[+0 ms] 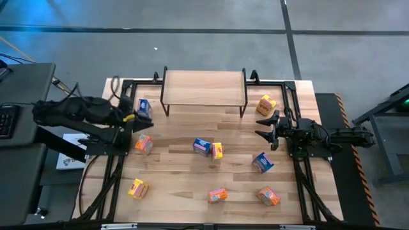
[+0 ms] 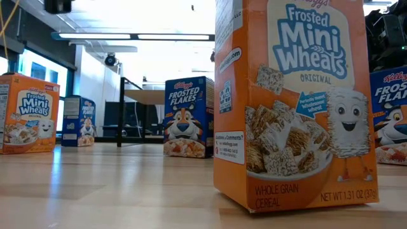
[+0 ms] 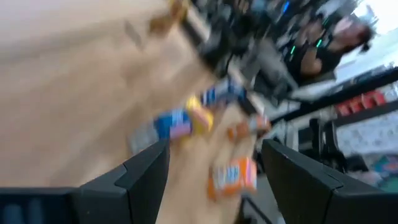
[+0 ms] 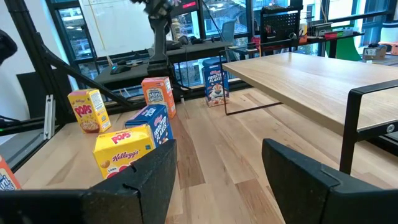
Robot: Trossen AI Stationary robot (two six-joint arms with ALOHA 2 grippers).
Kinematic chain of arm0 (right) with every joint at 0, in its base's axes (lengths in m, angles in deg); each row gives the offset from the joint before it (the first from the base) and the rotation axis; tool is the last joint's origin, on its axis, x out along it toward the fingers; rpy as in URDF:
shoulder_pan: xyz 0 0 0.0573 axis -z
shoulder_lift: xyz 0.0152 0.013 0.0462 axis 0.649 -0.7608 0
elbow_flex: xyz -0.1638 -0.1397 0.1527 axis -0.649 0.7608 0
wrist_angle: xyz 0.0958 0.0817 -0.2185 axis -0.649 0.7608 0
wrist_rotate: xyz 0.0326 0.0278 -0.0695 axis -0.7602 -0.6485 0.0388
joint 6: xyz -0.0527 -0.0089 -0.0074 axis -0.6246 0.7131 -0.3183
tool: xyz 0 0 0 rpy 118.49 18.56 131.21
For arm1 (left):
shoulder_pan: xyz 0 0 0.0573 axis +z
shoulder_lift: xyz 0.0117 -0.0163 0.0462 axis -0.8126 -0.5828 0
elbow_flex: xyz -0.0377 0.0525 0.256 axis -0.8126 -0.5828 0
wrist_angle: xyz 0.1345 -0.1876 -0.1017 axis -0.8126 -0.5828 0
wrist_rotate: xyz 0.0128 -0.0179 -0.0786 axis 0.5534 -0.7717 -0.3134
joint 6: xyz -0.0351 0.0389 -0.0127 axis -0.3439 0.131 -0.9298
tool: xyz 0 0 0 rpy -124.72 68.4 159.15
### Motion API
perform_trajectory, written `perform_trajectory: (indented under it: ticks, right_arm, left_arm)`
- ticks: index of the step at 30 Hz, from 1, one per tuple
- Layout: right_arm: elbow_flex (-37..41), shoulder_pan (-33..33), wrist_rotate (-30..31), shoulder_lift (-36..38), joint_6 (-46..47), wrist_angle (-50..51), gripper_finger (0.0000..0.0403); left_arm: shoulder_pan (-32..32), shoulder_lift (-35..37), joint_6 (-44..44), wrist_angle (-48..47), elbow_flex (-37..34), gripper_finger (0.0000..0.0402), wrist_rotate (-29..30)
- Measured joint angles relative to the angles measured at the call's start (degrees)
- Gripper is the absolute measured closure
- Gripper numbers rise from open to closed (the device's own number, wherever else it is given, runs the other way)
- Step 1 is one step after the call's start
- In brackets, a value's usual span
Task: Stack cereal on shelf
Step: Put the top left orange cereal box on the shelf
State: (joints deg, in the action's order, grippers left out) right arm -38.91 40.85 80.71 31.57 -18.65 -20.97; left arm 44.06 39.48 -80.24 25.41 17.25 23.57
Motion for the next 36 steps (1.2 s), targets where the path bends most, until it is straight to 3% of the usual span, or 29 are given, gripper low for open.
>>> perform_trajectory:
  ticks: [12,17,22,36]
  right_arm:
    - [0.0,0.0,0.0,0.0,0.0,0.0,0.0173]
    - [0.0,0.0,0.0,0.0,0.0,0.0,0.0173]
    - [0.0,0.0,0.0,0.0,0.0,0.0,0.0173]
    - [0.0,0.0,0.0,0.0,0.0,0.0,0.0173]
  left_arm:
    - [0.0,-6.3,-24.4,-14.4,0.0,0.0156,-14.0]
    - [0.0,-8.0,-30.9,-19.4,0.1,0.0156,-15.4]
    - [0.0,-10.1,-34.7,-23.8,0.1,0.0156,-15.9]
    - [0.0,-15.0,-34.0,-33.6,0.1,0.0156,-17.3]
